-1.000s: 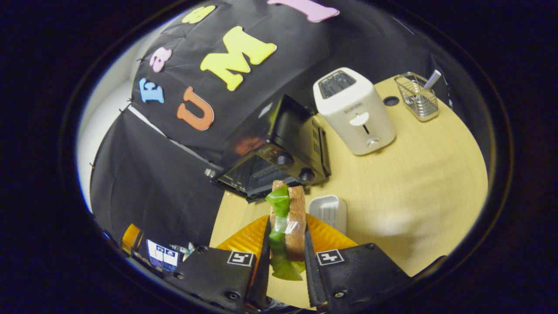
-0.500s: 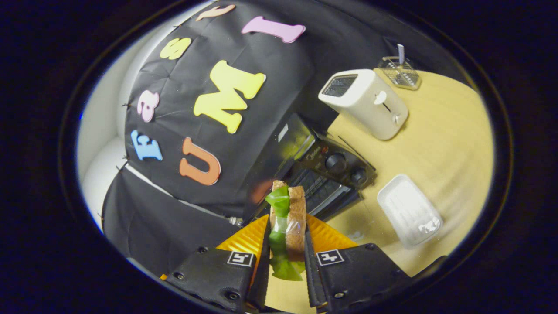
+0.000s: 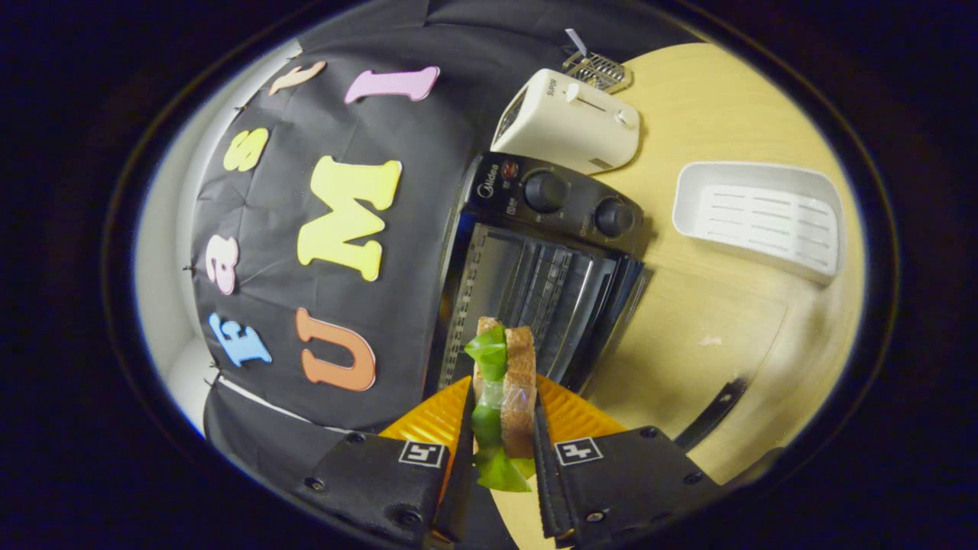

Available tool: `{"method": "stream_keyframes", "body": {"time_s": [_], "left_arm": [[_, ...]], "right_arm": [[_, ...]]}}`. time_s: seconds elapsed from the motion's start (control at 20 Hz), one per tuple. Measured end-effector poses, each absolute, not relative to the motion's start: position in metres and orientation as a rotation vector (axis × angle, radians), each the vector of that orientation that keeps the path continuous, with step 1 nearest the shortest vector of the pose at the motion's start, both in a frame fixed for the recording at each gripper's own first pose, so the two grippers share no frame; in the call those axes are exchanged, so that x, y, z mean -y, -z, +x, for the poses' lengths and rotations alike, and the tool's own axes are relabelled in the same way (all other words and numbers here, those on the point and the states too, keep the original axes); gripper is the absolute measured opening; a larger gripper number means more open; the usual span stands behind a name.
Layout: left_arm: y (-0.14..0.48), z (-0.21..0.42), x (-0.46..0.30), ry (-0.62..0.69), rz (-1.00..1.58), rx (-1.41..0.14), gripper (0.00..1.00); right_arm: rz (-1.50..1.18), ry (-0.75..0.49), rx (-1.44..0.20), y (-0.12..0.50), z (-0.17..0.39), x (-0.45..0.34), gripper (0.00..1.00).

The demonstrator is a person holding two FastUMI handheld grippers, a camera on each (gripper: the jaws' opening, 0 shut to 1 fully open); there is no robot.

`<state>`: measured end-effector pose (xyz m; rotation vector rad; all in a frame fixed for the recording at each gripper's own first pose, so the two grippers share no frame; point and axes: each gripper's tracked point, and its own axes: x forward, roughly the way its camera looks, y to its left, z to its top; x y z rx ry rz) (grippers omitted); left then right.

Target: Open the electric oven with the left hand, put the food in, and close the electric oven.

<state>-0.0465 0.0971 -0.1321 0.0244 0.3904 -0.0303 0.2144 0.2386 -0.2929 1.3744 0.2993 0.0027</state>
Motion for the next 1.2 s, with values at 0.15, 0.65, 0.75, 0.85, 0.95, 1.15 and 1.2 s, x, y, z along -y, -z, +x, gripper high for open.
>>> {"method": "stream_keyframes", "body": {"time_s": [0.15,0.65,0.75,0.85,0.95,1.15,1.2], "left_arm": [[0.138,-0.047,-0.105,0.029,0.033,-0.406,0.96],[0.152,-0.044,-0.127,-0.007,0.062,-0.441,0.96],[0.152,-0.043,-0.127,-0.009,0.066,-0.444,0.96],[0.152,-0.039,-0.120,-0.001,0.040,-0.446,0.96],[0.150,-0.035,-0.112,0.011,0.020,-0.432,0.96],[0.150,-0.030,-0.104,0.015,-0.012,-0.427,0.96],[0.148,-0.030,-0.104,0.009,-0.017,-0.425,0.96]], "right_arm": [[1.400,0.063,-0.230,0.301,0.235,-0.237,0.39],[1.435,0.152,-0.192,0.328,0.319,-0.249,0.40],[1.409,0.170,-0.182,0.332,0.329,-0.248,0.32],[1.366,0.135,-0.203,0.333,0.338,-0.254,0.44],[1.311,0.143,-0.236,0.336,0.337,-0.250,0.51],[1.098,0.134,-0.277,0.337,0.329,-0.243,0.73],[1.037,0.114,-0.299,0.337,0.325,-0.247,0.90]]}}
